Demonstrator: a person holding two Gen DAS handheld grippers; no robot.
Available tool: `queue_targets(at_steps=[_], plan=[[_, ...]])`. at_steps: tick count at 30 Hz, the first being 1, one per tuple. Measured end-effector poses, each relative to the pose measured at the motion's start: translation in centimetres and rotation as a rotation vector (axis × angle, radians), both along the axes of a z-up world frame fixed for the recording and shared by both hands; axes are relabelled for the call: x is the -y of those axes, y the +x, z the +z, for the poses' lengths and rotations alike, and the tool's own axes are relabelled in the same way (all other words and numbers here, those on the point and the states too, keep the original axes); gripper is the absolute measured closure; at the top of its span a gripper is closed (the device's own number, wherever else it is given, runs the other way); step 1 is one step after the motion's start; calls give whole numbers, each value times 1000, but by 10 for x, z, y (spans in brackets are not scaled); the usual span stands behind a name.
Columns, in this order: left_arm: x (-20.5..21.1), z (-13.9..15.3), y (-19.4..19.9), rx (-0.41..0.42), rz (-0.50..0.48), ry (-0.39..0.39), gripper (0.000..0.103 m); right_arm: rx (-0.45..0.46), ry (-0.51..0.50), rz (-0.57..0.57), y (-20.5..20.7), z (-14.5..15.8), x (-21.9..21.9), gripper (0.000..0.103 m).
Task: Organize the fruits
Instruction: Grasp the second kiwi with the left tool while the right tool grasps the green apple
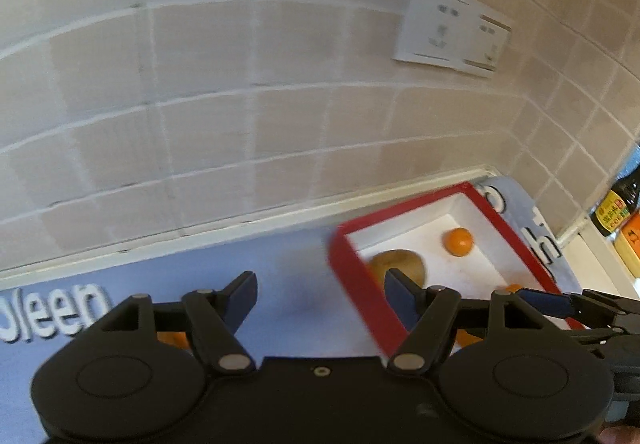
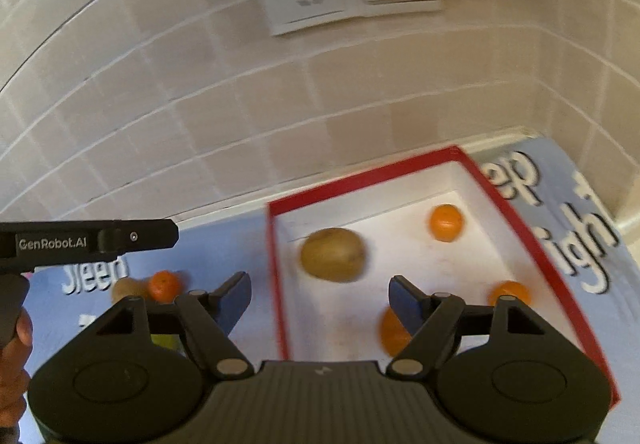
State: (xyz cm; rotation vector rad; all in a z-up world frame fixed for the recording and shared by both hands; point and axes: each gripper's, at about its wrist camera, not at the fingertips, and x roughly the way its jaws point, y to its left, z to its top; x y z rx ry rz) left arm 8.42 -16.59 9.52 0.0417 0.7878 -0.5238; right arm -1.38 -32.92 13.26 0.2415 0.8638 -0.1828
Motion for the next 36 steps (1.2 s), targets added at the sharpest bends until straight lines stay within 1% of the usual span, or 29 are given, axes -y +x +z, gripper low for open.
queue_targets(at_steps=[6, 10, 13, 17, 23, 25, 28, 30, 34, 36], plan=[[-57, 3, 15, -5, 67, 9, 19, -10, 6, 87, 15, -4, -43, 25], [-90, 1, 27, -19, 87, 40, 19, -19, 6, 145, 25, -8, -71, 25], [-110, -7, 35, -44, 114, 62, 19, -23, 15, 186, 29, -13, -90, 25], [-131, -25, 34, -81, 145, 53, 19, -34, 33, 246, 35, -27, -113, 25], [-145, -59, 35, -147, 183, 49, 19, -62, 52, 305, 39, -57, -139, 25], [-146, -71, 36, -170, 178, 42, 19, -77, 65, 302, 39, -70, -143, 25], [-145, -86, 39, -204, 171, 49, 19, -108, 134, 266, 40, -87, -140, 26], [-144, -92, 40, -209, 169, 40, 19, -112, 150, 266, 40, -95, -141, 26], [-140, -98, 47, -220, 151, 19, 19, -108, 114, 285, 41, -103, -149, 26], [-136, -101, 50, -215, 154, 15, 19, -105, 132, 279, 42, -107, -149, 26]])
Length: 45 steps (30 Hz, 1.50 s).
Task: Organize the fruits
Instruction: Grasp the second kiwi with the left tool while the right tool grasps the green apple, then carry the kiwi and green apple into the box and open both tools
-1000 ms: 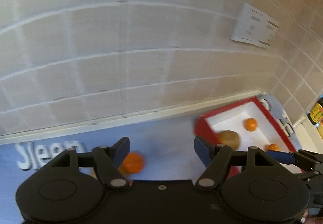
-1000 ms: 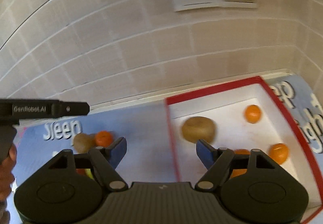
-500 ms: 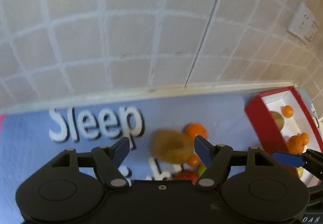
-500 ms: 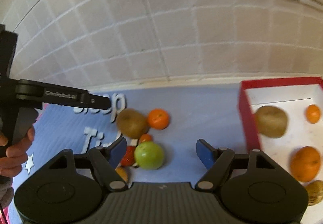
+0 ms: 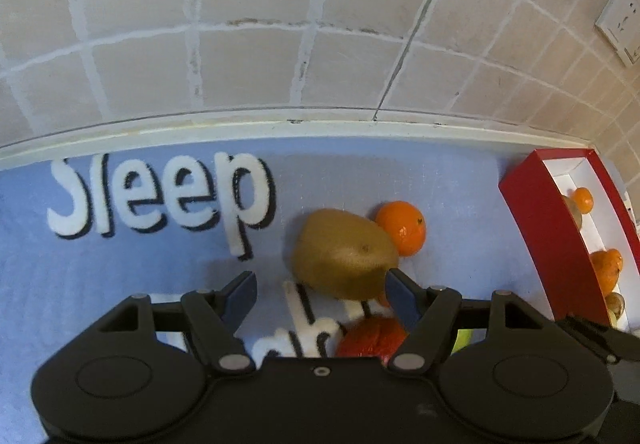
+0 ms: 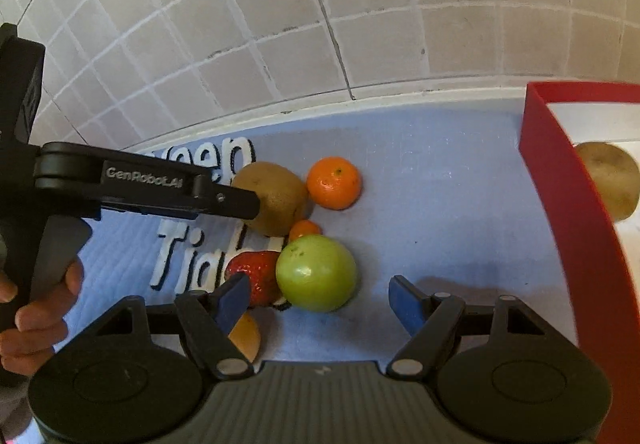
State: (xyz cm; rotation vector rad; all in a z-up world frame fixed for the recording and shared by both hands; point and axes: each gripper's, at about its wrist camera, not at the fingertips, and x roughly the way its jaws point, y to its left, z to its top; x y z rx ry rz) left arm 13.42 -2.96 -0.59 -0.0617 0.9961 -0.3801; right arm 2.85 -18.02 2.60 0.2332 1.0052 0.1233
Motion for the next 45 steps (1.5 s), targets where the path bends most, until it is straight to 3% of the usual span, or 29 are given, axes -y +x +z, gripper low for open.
queue_targets(at_steps=[10, 15, 19, 23, 24, 26, 27, 45], plan=[[23, -14, 16, -10, -46, 21, 16, 9, -62, 16, 8, -15, -6, 26], [34, -24, 22, 1, -53, 71, 8, 37, 1, -6, 13, -18, 2, 21], [38, -33, 28, 4, -19, 59, 0, 54, 35, -11, 14, -24, 7, 14], [36, -33, 24, 15, -20, 56, 0, 75, 31, -8, 11, -25, 7, 14], [35, -33, 23, 18, -18, 55, 1, 75, 19, -6, 11, -24, 5, 14], [33, -30, 18, 27, -30, 33, 14, 79, 9, -8, 11, -20, 4, 26], [33, -28, 16, 34, -42, 19, 21, 85, 22, -9, 11, -17, 4, 49], [-10, -10, -12, 47, 108, 49, 22, 68, 54, -61, 1, 12, 16, 51]])
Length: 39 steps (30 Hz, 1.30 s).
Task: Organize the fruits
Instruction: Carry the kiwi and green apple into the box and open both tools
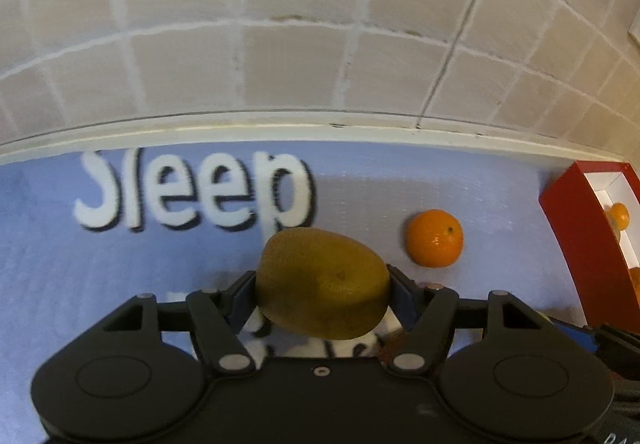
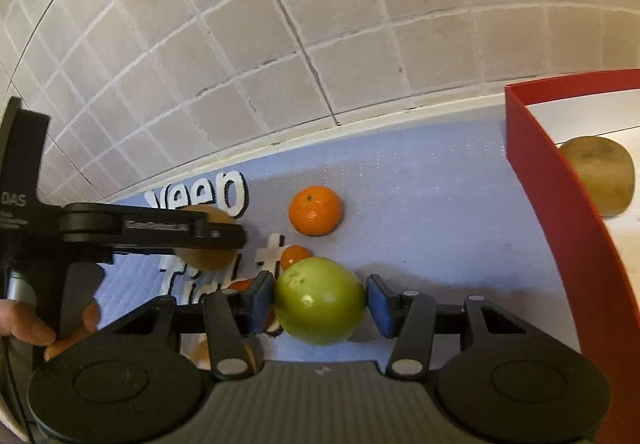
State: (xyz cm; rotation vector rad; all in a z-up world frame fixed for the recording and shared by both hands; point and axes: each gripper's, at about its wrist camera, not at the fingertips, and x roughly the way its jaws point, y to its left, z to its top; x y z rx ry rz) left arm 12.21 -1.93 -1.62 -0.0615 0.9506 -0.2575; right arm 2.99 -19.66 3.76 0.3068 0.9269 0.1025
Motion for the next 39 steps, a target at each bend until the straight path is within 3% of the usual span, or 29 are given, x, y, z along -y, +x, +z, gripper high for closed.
queue_targets(at_steps=[9, 19, 30, 39], plan=[[-3, 25, -18, 36, 21, 5, 22, 35, 39, -43, -13, 19, 20, 51], [42, 67, -20, 115, -21, -20, 22, 129, 58, -145, -23, 67, 77, 51], [152, 109, -19, 184, -209, -66, 22, 175, 8, -323, -45, 89, 175, 50], [252, 105, -13, 144, -376, -109, 22, 124, 24, -462, -69, 65, 242, 50]])
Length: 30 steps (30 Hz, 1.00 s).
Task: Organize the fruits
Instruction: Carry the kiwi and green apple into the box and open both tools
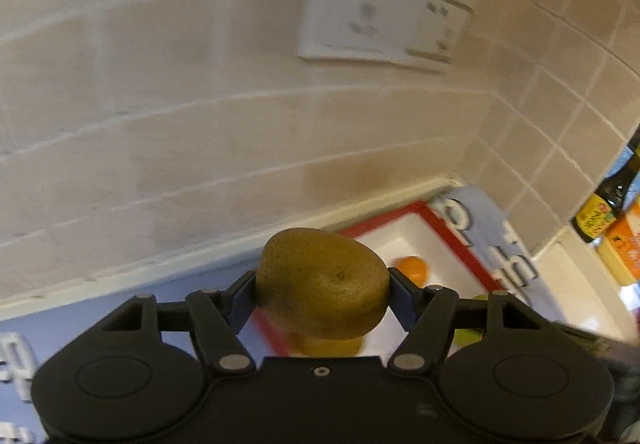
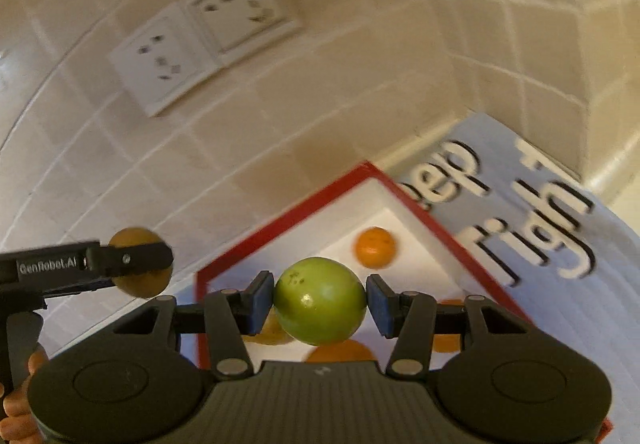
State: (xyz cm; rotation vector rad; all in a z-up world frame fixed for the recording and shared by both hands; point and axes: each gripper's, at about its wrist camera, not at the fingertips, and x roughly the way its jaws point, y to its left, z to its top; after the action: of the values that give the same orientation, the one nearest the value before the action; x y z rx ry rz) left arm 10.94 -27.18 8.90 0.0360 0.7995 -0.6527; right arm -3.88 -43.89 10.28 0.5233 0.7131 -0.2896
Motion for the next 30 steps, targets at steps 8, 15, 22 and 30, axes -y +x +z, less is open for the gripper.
queue_targets(at_steps=[8, 15, 22, 30], plan=[[54, -34, 5, -80, -85, 30, 22, -63, 19, -10, -9, -24, 14, 50], [81, -48, 0, -100, -138, 53, 22, -92, 11, -33, -13, -33, 14, 50], [97, -54, -4, -118, -166, 102, 22, -77, 23, -47, -21, -30, 16, 40], [84, -37, -11, -63, -169, 109, 21, -55, 6, -69, -30, -16, 15, 40]])
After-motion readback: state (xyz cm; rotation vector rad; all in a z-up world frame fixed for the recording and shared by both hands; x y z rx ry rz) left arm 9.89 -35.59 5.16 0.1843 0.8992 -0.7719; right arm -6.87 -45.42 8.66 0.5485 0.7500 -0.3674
